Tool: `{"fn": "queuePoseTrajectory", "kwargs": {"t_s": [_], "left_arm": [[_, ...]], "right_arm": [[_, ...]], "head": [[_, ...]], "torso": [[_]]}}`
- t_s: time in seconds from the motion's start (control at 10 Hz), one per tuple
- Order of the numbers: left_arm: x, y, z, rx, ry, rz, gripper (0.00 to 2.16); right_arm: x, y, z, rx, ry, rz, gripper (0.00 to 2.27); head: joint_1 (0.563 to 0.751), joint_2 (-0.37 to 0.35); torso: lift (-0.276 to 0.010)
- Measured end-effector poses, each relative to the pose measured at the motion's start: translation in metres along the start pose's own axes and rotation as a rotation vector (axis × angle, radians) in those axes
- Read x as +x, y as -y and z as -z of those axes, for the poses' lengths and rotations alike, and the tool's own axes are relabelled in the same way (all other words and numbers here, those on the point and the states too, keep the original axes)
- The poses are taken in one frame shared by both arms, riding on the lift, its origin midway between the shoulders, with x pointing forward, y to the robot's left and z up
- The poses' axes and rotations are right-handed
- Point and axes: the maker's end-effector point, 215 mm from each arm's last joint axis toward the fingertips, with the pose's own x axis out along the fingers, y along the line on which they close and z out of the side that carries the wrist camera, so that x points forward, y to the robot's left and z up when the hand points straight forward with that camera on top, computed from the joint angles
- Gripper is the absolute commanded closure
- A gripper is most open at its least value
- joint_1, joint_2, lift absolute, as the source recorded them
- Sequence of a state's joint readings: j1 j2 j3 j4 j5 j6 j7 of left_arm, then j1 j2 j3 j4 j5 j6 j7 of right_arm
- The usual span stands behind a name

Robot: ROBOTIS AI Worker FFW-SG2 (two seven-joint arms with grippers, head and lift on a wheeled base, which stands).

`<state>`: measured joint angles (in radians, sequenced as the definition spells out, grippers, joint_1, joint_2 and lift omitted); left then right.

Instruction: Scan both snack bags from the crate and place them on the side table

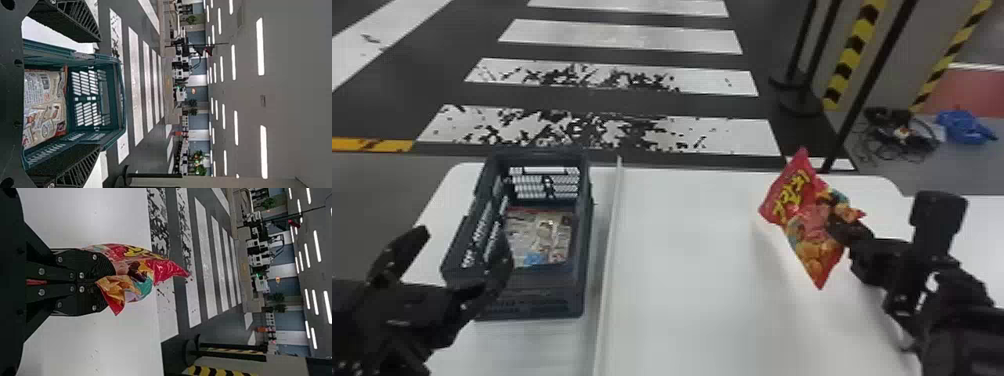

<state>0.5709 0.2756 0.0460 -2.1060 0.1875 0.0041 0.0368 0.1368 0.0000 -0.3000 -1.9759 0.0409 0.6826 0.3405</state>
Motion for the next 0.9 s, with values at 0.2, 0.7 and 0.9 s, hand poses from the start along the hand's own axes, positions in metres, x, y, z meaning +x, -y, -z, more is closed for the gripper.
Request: {"fn": "queuePoseTrajectory", "kwargs": {"t_s": [0.2, 0.7, 0.9], "left_arm": [[0.001, -0.001, 0.001, -0.006, 0.003, -0.001, 0.04], [0.004, -0.004, 0.004, -0.016, 0.006, -0.002, 0.04], [0.006, -0.004, 0.004, -0.028, 0.006, 0.004, 0.05]], "right_arm": [[-0.011, -0.020, -0.025, -0.287, 0.095, 0.063, 2.26], [-0.014, -0.101, 0.019, -0.903, 0.166, -0.015, 2.26], [-0.011, -0.116, 0.070, -1.066, 0.064, -0.107, 2.26]], "head": [[0.695, -0.051], [0.695, 0.045], [0.695, 0.070]], "torso": [[-0.098], [-0.098], [-0.098]]}}
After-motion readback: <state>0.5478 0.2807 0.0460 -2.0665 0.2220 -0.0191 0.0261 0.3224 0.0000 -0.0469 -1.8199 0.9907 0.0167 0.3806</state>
